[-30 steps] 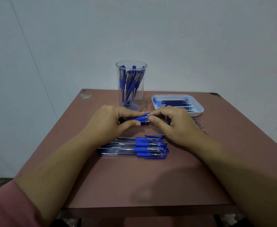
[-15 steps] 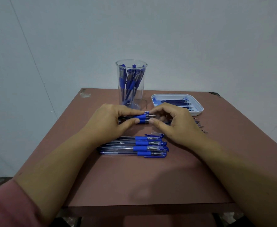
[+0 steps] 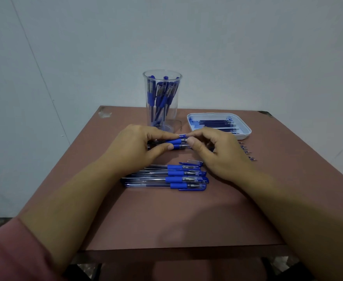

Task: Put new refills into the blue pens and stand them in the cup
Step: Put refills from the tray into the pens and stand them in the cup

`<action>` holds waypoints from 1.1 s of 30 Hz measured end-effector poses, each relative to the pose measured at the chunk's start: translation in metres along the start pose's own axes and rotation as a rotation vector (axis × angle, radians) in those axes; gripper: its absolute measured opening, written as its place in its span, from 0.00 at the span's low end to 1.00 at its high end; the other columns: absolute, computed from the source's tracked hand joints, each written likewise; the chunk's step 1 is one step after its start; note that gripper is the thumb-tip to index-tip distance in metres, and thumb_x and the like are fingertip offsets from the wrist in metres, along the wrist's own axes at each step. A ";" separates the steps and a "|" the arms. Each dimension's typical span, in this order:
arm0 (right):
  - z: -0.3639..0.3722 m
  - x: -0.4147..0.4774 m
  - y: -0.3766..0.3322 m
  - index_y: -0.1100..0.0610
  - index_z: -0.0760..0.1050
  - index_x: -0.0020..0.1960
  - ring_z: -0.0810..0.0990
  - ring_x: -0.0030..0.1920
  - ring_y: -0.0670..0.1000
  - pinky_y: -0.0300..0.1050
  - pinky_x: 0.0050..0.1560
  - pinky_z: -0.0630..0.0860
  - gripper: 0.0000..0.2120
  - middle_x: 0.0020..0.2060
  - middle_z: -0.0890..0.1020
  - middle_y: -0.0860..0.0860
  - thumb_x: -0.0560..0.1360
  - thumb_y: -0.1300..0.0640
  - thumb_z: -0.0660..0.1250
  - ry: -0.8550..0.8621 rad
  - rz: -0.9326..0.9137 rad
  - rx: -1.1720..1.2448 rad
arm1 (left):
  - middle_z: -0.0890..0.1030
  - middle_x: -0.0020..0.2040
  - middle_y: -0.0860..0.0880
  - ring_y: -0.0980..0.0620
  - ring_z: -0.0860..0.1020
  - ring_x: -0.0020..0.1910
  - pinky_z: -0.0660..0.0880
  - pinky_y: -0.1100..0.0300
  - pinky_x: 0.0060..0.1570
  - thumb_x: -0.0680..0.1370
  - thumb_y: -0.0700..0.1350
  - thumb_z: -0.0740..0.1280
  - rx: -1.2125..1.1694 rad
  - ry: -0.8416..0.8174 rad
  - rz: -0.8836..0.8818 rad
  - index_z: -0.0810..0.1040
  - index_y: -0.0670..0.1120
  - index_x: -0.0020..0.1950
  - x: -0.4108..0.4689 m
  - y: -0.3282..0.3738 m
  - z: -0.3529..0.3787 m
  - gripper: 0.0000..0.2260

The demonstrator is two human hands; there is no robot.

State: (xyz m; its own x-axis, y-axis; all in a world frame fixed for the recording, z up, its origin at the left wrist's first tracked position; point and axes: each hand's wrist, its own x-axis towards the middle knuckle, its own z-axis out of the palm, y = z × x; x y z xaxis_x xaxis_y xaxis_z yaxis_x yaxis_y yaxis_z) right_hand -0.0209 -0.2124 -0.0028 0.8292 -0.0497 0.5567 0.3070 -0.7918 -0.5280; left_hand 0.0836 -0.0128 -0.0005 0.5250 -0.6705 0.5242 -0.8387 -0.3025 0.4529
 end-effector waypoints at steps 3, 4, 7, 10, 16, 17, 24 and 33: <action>0.001 0.000 0.001 0.53 0.82 0.51 0.78 0.41 0.44 0.32 0.40 0.72 0.06 0.39 0.82 0.45 0.78 0.53 0.67 0.016 -0.018 -0.074 | 0.85 0.48 0.58 0.60 0.81 0.44 0.80 0.54 0.45 0.75 0.51 0.72 0.006 -0.002 -0.005 0.81 0.60 0.59 0.000 -0.001 0.001 0.13; 0.001 0.000 0.001 0.52 0.81 0.52 0.78 0.42 0.44 0.32 0.42 0.73 0.05 0.40 0.82 0.45 0.77 0.54 0.69 0.008 -0.018 -0.075 | 0.85 0.48 0.58 0.60 0.81 0.44 0.80 0.53 0.45 0.75 0.51 0.72 0.008 -0.004 -0.006 0.81 0.60 0.59 0.000 -0.002 0.001 0.13; 0.000 -0.002 0.000 0.50 0.80 0.56 0.80 0.44 0.44 0.33 0.45 0.75 0.10 0.42 0.81 0.42 0.74 0.53 0.72 -0.009 0.016 -0.023 | 0.85 0.48 0.58 0.60 0.81 0.45 0.80 0.53 0.46 0.75 0.51 0.72 -0.002 -0.010 -0.009 0.81 0.60 0.59 0.000 -0.004 0.001 0.13; -0.001 -0.002 -0.003 0.49 0.81 0.54 0.79 0.42 0.41 0.29 0.41 0.72 0.08 0.40 0.81 0.41 0.77 0.49 0.66 0.001 0.048 -0.013 | 0.85 0.48 0.58 0.61 0.81 0.45 0.80 0.54 0.47 0.75 0.51 0.72 0.001 -0.013 -0.010 0.81 0.60 0.59 0.001 -0.003 0.002 0.13; 0.001 0.001 -0.004 0.49 0.81 0.49 0.78 0.38 0.40 0.29 0.39 0.71 0.03 0.36 0.81 0.42 0.76 0.54 0.70 -0.020 0.081 0.032 | 0.85 0.48 0.58 0.59 0.82 0.45 0.80 0.52 0.47 0.75 0.51 0.72 0.000 -0.023 -0.044 0.81 0.61 0.58 0.000 -0.003 0.001 0.13; 0.001 0.001 -0.004 0.48 0.80 0.49 0.78 0.38 0.40 0.30 0.40 0.72 0.04 0.36 0.81 0.42 0.75 0.56 0.71 -0.017 0.083 0.046 | 0.85 0.48 0.58 0.59 0.82 0.45 0.80 0.52 0.47 0.75 0.51 0.72 0.002 -0.022 -0.050 0.81 0.62 0.58 0.000 -0.003 0.001 0.13; -0.005 0.004 0.003 0.52 0.80 0.51 0.75 0.44 0.41 0.28 0.45 0.67 0.06 0.42 0.78 0.42 0.76 0.60 0.68 -0.074 0.105 -0.148 | 0.85 0.50 0.58 0.57 0.81 0.46 0.78 0.54 0.46 0.76 0.52 0.71 0.069 -0.005 -0.115 0.81 0.61 0.59 0.001 -0.005 -0.003 0.12; -0.007 0.014 -0.003 0.43 0.79 0.58 0.67 0.55 0.46 0.50 0.58 0.63 0.10 0.52 0.79 0.42 0.80 0.53 0.63 -0.429 0.004 -0.494 | 0.85 0.49 0.58 0.59 0.80 0.44 0.79 0.55 0.46 0.76 0.52 0.71 0.093 -0.046 -0.134 0.81 0.62 0.59 0.002 -0.005 -0.003 0.12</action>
State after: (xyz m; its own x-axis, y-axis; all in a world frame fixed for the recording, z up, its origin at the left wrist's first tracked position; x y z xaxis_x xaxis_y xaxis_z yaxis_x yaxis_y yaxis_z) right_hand -0.0135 -0.2151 0.0104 0.9740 0.1136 0.1958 0.1379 -0.9837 -0.1154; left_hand 0.0892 -0.0107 0.0008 0.6275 -0.6498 0.4290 -0.7726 -0.4513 0.4466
